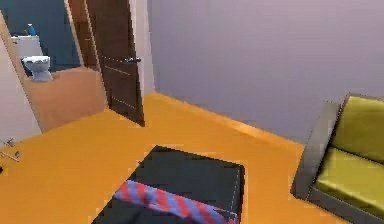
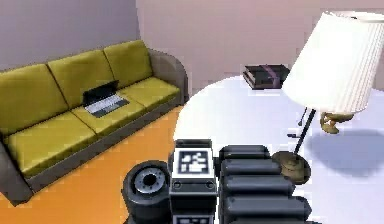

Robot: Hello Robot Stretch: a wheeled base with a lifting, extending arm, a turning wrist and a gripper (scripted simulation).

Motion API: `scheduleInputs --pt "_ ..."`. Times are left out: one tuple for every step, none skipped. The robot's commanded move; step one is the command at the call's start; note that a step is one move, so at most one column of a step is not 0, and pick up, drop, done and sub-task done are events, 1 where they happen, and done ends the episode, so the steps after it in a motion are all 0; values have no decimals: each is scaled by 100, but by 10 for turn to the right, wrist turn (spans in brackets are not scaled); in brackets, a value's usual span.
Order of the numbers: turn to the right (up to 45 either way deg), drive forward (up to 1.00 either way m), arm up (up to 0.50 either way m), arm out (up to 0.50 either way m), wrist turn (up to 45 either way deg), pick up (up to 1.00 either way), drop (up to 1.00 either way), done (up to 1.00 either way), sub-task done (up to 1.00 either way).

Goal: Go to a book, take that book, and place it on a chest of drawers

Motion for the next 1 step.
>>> scheduleInputs --pt "-270 0 0 0 0 0 0 0 0"
